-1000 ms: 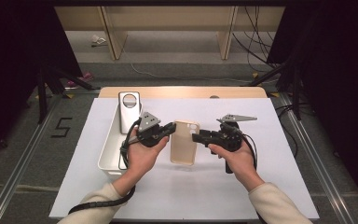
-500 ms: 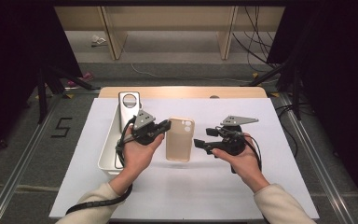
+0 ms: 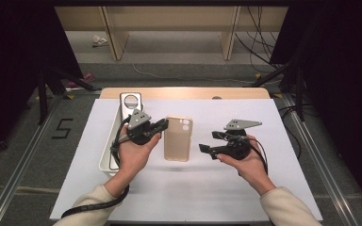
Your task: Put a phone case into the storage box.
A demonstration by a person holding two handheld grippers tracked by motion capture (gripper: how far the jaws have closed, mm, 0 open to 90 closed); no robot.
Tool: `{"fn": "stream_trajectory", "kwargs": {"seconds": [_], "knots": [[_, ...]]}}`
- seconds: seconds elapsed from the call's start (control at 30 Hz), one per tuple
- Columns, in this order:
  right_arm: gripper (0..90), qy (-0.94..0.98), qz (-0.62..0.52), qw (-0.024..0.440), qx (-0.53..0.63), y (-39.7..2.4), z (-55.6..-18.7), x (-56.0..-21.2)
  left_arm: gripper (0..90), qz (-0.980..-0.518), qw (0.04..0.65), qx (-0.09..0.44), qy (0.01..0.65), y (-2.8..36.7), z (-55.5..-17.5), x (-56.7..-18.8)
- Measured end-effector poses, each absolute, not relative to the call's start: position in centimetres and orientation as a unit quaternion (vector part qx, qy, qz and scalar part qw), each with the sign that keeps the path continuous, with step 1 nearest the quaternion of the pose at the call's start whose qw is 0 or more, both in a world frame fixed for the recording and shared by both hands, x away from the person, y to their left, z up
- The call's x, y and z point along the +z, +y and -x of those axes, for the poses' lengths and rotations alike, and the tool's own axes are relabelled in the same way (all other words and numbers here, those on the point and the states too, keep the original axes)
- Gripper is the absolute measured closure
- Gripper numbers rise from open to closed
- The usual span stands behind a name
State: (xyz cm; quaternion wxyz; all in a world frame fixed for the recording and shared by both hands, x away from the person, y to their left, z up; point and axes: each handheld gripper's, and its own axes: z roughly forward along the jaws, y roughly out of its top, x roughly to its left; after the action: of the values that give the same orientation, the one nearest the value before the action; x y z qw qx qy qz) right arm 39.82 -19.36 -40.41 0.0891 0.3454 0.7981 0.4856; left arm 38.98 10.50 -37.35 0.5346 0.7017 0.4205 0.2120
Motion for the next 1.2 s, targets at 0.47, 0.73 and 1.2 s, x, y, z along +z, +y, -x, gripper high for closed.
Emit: {"fn": "stream_trajectory", "kwargs": {"seconds": [0.47,0.73,1.2], "knots": [[21.7,0.800,-0.347,0.102,0.479,-20.6,-39.5,-40.7,84.7,-0.693,0.536,0.225,0.426,11.9,-38.7,-36.3],[21.5,0.802,-0.348,0.109,0.474,-21.2,-39.3,-40.8,84.7,-0.690,0.536,0.231,0.428,12.6,-38.6,-35.9],[20.9,0.802,-0.355,0.113,0.468,-22.3,-38.9,-41.1,84.7,-0.681,0.536,0.240,0.437,13.8,-38.8,-35.2]]}}
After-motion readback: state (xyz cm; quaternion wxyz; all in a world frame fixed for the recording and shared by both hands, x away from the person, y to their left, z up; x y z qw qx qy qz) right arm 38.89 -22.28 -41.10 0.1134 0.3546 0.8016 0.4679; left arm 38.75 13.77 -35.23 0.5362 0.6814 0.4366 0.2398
